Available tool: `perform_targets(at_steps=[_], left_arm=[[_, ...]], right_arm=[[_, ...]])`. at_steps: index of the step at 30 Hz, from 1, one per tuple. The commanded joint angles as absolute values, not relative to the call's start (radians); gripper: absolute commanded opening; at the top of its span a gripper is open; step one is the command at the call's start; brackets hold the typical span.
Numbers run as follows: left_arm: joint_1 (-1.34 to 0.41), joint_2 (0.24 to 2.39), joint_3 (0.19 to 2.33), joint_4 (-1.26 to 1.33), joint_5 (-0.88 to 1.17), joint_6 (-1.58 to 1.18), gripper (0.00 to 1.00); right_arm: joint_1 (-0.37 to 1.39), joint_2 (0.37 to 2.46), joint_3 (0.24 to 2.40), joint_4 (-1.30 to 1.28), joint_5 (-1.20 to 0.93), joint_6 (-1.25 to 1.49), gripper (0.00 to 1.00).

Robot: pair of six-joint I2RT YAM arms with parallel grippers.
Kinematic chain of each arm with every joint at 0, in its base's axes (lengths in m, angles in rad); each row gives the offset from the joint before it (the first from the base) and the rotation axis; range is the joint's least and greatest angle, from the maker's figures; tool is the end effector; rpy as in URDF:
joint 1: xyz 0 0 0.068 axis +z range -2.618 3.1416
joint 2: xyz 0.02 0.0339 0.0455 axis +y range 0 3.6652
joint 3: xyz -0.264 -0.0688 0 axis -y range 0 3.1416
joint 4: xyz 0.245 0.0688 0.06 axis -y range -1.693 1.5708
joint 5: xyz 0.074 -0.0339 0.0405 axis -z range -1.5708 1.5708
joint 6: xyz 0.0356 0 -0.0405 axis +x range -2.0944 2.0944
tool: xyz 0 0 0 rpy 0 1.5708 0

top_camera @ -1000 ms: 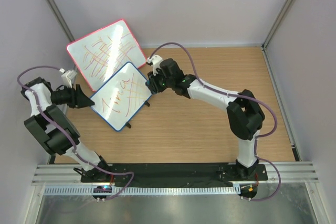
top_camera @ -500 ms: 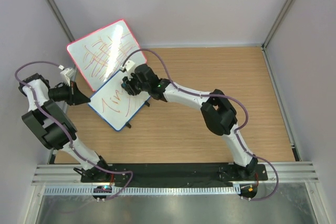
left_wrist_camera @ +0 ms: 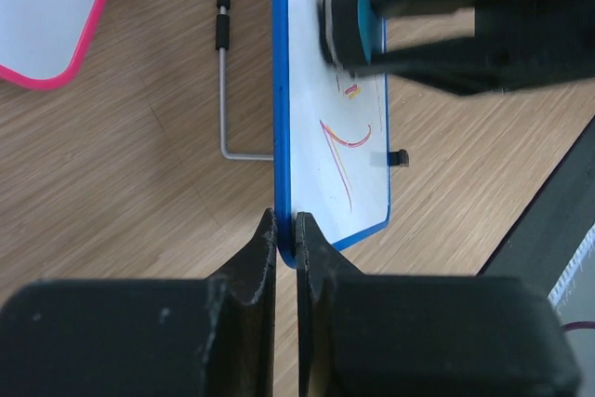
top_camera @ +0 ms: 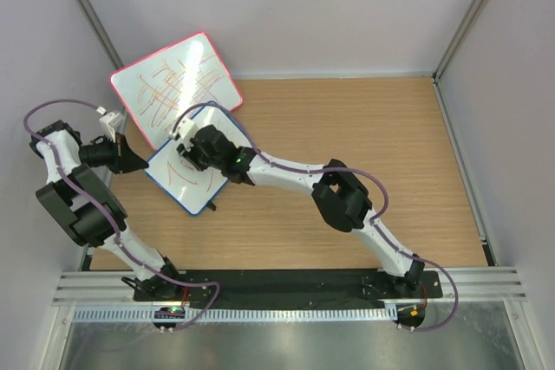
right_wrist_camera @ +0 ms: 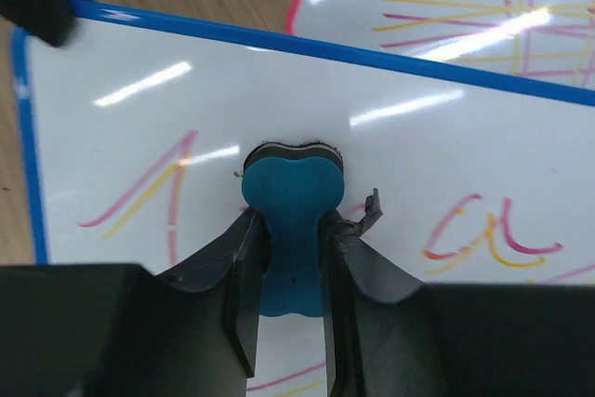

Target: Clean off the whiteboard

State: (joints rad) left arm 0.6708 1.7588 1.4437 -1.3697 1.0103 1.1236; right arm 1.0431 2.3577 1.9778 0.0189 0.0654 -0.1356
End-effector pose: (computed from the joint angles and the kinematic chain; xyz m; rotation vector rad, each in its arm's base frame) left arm 0.2618 0.1693 0.2616 0.4391 2.2251 -0.8831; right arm 0.2836 0.4820 0.2261 -1.0573 1.6614 0.5388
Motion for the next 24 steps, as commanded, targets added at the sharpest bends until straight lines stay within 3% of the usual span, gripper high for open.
perform_targets(at_steps=[1, 8, 15, 24], left_arm=[[0.657, 1.738, 1.47, -1.552, 1.039, 1.174, 0.0], [0.655, 1.727, 1.479, -1.548, 1.023, 1.172, 0.0], [0.655, 1.715, 1.482, -1.525, 1.005, 1.16, 0.0], [0.655, 1.72, 1.493, -1.505, 0.996, 1.141, 0.0]], right_arm=[[1.155, 2.413, 2.032, 0.06, 0.012, -0.158, 0.01], [1.169, 2.467, 2.135, 0.015, 0.08, -0.16, 0.01], [1.043, 2.408, 2.083, 0.006, 0.199, -0.088, 0.01], [0.875, 2.447, 2.121, -0.097, 0.18, -0.023, 0.01]])
